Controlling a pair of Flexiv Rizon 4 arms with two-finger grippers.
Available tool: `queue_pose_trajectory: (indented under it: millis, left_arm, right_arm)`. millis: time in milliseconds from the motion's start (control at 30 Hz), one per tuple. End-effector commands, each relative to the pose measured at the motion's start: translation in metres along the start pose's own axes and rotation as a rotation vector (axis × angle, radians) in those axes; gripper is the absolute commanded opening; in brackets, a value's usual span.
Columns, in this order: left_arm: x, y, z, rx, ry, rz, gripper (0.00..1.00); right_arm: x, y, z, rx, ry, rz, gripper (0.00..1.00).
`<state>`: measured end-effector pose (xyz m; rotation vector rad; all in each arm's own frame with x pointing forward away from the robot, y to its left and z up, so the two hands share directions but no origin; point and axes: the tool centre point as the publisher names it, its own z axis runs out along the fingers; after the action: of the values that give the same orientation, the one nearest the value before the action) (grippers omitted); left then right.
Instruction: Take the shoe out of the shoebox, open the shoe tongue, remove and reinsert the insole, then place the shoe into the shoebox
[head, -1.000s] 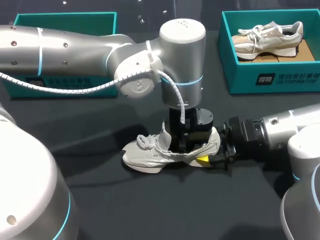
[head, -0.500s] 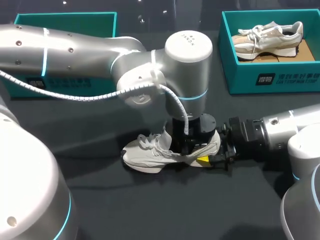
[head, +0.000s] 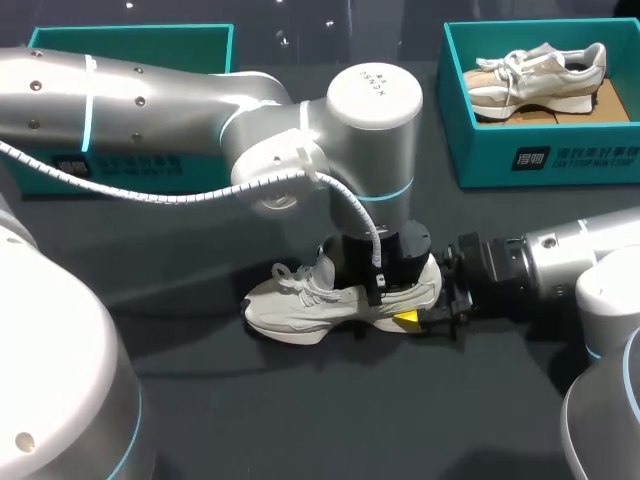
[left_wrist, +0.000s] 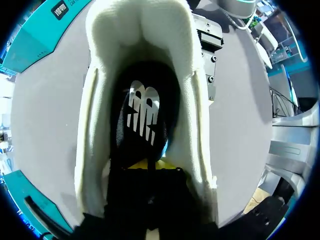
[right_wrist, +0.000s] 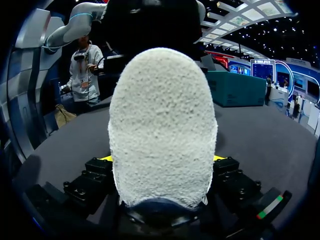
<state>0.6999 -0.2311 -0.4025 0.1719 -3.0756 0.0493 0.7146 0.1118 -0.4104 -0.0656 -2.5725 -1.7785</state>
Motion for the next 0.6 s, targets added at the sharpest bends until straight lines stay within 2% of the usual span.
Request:
queue_pose_trajectory:
  millis: [33,600]
  left_arm:
    - [-0.011,0.007,0.008,0.037,0.02,-0.014,0.0]
    - [-0.003,0.025,-0.037,0.239,0.143,-0.112,0.0]
  right_arm:
    - [0.002,0.002,0.002,0.003,-0.002,0.0,0.0]
    - [0.002,0.002,0.002,0.003,-0.002,0.0,0.0]
